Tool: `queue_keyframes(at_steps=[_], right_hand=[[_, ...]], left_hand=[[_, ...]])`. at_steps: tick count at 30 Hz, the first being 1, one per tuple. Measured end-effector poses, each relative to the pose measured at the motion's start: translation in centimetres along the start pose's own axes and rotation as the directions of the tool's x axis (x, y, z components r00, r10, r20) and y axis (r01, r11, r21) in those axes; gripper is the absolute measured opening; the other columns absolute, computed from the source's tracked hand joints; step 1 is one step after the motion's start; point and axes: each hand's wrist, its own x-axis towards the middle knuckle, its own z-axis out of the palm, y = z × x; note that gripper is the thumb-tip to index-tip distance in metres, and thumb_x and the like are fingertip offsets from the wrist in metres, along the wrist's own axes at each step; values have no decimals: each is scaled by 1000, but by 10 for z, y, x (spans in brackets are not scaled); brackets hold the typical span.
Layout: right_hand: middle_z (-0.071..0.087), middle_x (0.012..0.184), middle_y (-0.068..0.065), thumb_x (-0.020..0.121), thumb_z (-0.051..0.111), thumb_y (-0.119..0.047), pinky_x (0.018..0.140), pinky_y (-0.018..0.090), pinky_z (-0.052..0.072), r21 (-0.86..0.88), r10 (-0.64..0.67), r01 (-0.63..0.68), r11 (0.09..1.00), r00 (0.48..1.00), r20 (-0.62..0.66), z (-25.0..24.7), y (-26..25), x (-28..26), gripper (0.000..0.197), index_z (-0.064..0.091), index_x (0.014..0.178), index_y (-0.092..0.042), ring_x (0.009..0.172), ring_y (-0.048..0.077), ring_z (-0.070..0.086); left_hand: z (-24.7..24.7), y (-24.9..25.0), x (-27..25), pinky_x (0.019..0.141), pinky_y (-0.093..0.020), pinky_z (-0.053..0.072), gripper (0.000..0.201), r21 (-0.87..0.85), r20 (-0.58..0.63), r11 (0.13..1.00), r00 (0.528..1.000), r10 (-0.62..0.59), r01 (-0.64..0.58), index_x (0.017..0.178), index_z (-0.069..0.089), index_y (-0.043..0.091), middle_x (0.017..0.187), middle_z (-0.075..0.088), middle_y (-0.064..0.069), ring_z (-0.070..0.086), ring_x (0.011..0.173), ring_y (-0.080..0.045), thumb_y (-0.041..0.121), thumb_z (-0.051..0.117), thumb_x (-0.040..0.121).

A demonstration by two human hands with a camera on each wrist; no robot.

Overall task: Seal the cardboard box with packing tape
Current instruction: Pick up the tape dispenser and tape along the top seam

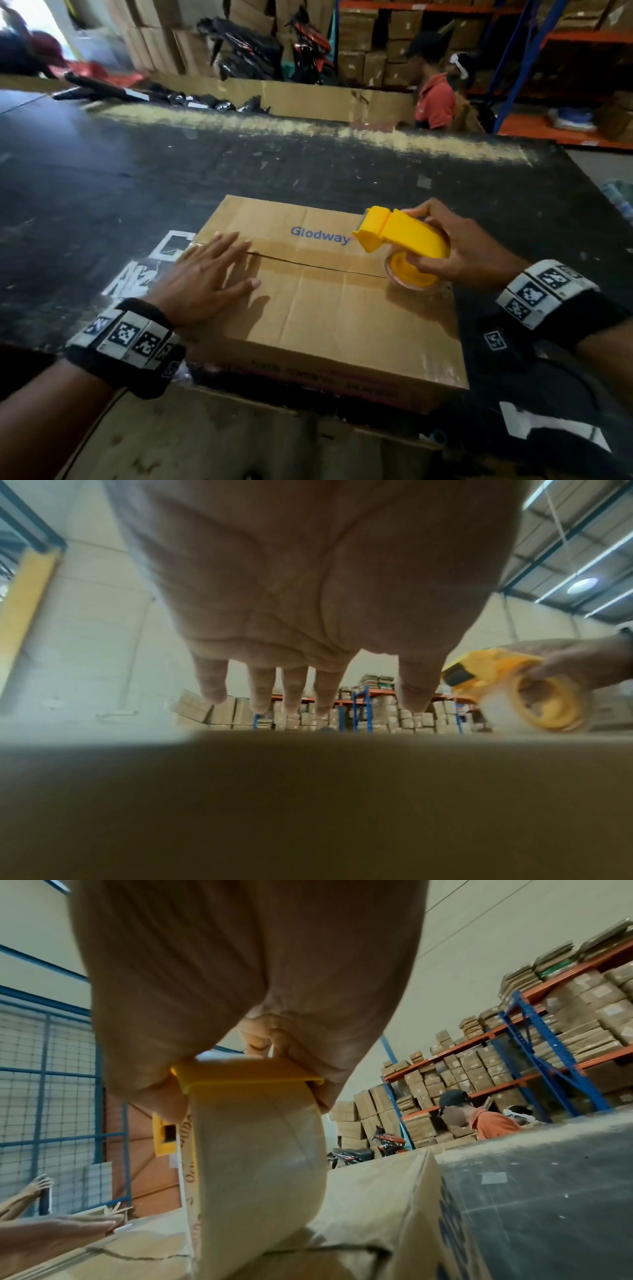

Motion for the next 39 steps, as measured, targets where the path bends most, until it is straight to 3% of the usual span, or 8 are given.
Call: queue_keyframes(at_steps=[4,8,15,19,23,26,31,39], right_hand=[[59,125,-8,67,77,-54,84,42,59,-38,-69,72,997,995,72,-12,-44,17,71,45,131,-46,109,10,61],[64,119,0,76,77,-46,80,42,59,67,-237,233,970,970,54,2,-125,72,69,46,136,-30,104,14,66],[64,112,4,78,79,-31,75,48,58,71,-294,288,955,948,120,118,-194,163,67,42,134,-26,93,19,67],[59,121,-4,77,80,-33,78,41,59,52,-230,226,973,967,104,145,-191,172,68,40,132,-31,103,19,65],[52,129,-8,78,79,-35,77,38,61,34,-202,199,979,970,133,147,-183,168,73,35,136,-31,105,16,63],[50,131,-11,77,79,-40,74,28,59,35,-190,187,982,972,135,150,-180,166,75,33,137,-34,104,8,61],[53,131,-11,69,70,-56,76,25,57,51,-198,194,980,975,99,146,-176,156,79,33,136,-36,109,1,58],[49,144,-9,77,66,-64,82,28,57,39,-188,184,982,967,174,155,-188,161,85,21,146,-44,113,9,60]], left_hand=[[-9,-37,-7,125,-47,21,89,68,85,998,996,9,-15,160,9,45,171,10,17,15,158,-16,86,23,83],[-17,-50,1,126,-44,24,87,47,120,993,988,99,-105,160,16,44,170,16,19,18,155,-14,84,35,84],[-27,-107,0,102,-25,42,47,-431,4,891,987,161,-144,134,57,39,135,63,13,58,122,-2,44,71,89],[-21,-131,9,104,-39,54,25,-874,-48,480,996,81,-81,115,47,-7,128,69,-17,68,124,-20,1,58,93],[-40,-132,26,93,-51,58,12,-987,17,158,995,-102,33,111,50,13,110,67,-34,76,98,-32,5,43,104],[-50,-130,38,80,-43,63,14,-997,66,24,993,-94,68,115,55,13,96,64,-19,69,81,-27,11,54,101],[-58,-126,46,63,-25,62,25,-997,69,-23,995,-78,68,118,60,8,83,70,-9,65,68,-17,1,63,94],[-46,-148,55,68,-32,60,27,-996,50,71,990,-133,60,114,63,3,73,72,-11,71,63,-18,-1,70,88]])
